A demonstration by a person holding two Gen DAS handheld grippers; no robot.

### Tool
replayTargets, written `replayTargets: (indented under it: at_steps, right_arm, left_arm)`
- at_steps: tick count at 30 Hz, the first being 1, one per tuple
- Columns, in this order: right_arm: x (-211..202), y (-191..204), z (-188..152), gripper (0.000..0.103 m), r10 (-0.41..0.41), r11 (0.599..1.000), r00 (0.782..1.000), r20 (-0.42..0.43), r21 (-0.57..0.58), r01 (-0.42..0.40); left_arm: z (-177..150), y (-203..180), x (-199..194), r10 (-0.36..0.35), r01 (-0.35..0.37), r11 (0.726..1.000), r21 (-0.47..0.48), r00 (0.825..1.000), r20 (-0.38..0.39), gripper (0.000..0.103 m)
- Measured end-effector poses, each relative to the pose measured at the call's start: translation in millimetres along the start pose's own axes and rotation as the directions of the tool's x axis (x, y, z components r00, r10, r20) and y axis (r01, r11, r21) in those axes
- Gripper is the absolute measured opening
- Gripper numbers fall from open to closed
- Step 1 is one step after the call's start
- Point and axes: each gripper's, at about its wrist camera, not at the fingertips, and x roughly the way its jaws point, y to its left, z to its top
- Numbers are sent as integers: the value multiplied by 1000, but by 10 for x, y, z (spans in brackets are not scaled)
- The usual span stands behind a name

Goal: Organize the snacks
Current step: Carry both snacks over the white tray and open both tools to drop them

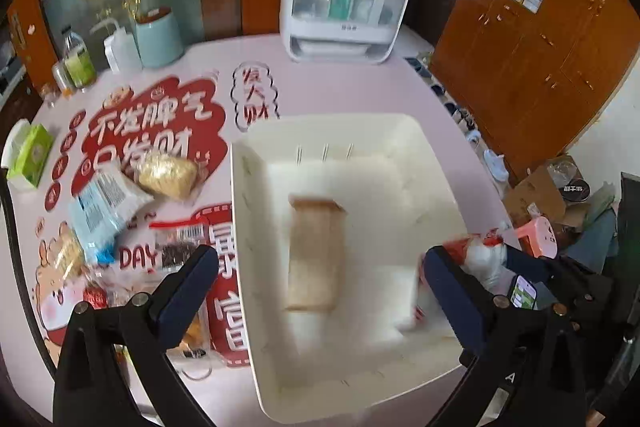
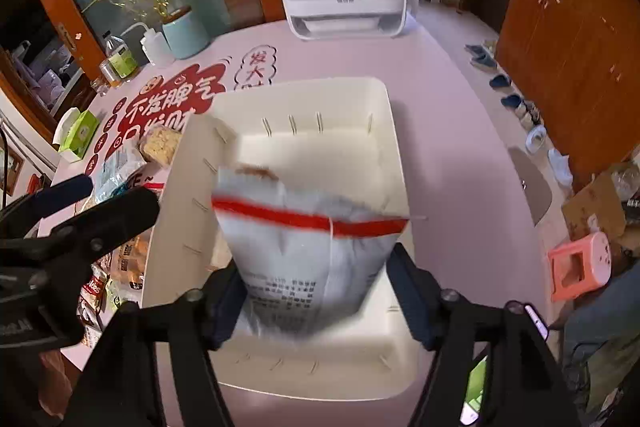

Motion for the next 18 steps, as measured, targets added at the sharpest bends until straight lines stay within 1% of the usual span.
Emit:
replayTargets:
  at_steps: [2, 4, 7, 9, 12, 18]
  right_arm:
    - [-14, 6, -29, 77, 2, 1000, 1000, 14, -7, -2]
    - [-34, 19, -53, 77, 8, 1000, 1000, 18, -20, -7]
    - [-30, 25, -71, 77, 7, 1000, 1000, 4, -25, -7]
    - [-23, 27, -71, 77, 16, 1000, 1000, -5, -23, -16]
    - [-29, 61, -98, 77, 26, 999, 1000, -9, -23, -27]
    - [-59, 172, -132, 77, 47, 998, 999, -13, -30, -48]
  left_arm:
    - [-42, 31, 6, 42, -42, 999, -5, 999, 2, 102]
    - [-90, 56, -25, 66, -66, 998, -6, 998, 19, 102]
    - [-157, 116, -89, 69, -68, 997, -33, 997, 40, 102]
    - [-207, 171, -150, 69, -65, 996, -58, 995, 69, 102]
    - [-282, 250, -257, 87, -79, 994, -81, 991, 102, 102]
    - [-421, 442, -491, 126, -111, 987, -118, 984, 123, 102]
